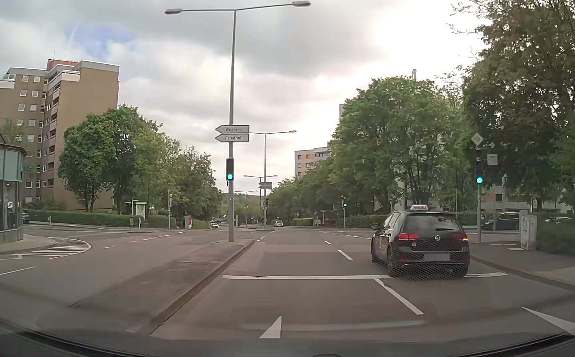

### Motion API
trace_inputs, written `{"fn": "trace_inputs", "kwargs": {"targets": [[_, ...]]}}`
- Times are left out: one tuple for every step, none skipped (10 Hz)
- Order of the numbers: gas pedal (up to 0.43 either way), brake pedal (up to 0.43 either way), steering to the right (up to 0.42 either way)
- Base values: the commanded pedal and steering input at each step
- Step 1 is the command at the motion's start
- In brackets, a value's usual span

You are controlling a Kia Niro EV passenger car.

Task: Follow the waypoints while adhering to traffic rules and regulations

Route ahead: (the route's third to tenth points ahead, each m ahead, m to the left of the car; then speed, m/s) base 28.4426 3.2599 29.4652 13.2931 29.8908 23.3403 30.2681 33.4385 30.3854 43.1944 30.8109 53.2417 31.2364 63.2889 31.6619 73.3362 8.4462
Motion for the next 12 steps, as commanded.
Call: {"fn": "trace_inputs", "kwargs": {"targets": [[0.0,0.146,0.0],[0.0,0.177,0.001],[0.0,0.189,0.0],[0.0,0.195,0.001],[0.0,0.195,0.0],[0.0,0.201,-0.002],[0.0,0.195,-0.002],[0.0,0.201,-0.002],[0.0,0.201,-0.005],[0.0,0.189,-0.007],[0.0,0.195,-0.008],[0.0,0.207,-0.008]]}}
